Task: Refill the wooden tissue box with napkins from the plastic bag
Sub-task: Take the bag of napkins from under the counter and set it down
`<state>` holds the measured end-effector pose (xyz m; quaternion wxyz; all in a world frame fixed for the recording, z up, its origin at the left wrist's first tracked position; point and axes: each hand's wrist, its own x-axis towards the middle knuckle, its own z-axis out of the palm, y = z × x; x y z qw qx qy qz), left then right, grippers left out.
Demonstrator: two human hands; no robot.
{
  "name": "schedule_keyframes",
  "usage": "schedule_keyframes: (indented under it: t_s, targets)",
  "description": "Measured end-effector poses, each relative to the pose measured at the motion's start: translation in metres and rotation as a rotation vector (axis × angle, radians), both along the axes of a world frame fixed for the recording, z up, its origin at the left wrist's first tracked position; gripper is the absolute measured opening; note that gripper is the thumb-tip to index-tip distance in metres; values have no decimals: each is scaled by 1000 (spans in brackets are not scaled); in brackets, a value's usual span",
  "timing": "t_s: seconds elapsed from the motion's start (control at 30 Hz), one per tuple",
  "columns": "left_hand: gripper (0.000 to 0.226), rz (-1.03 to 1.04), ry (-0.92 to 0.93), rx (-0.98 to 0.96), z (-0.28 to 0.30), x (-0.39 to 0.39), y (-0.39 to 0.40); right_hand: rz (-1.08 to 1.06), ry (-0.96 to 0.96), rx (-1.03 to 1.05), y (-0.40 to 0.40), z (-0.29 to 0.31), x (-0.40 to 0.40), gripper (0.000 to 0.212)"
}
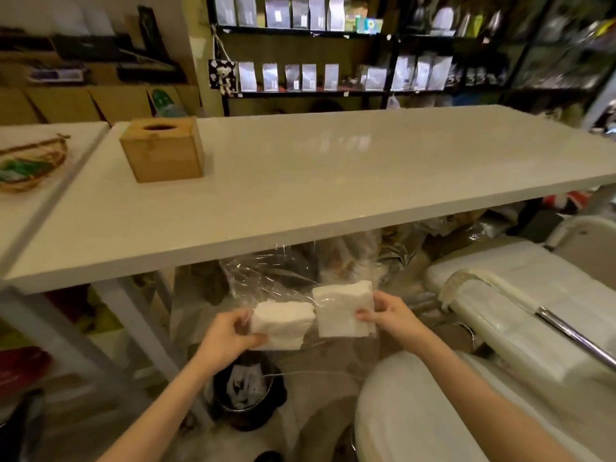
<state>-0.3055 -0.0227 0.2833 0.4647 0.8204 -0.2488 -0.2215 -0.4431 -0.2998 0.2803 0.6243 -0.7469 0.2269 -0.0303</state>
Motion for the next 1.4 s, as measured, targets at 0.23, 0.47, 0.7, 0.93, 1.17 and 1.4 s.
schedule_keyframes:
  t_s: [0.23, 0.47, 0.7, 0.93, 1.17, 1.4]
  targets:
    - [31, 35, -232, -76, 83, -15, -10, 54, -131, -87, -14, 83, 6, 36]
    - [18, 39, -290, -192, 145, 15, -17, 43, -218, -86, -34, 143, 44, 33]
    - [45, 98, -110, -208, 193, 109, -37, 86, -261, -144, -44, 188, 115, 29]
    - [60, 206, -52, -169, 197, 196, -63, 53, -189, -166, -58, 191, 201, 34]
    - [68, 241, -302, -19, 178, 239, -92, 4, -96, -180, -74, 170, 268, 20]
    - [94, 139, -486, 225, 165, 253, -113, -5, -6, -341, -78, 163, 301, 41]
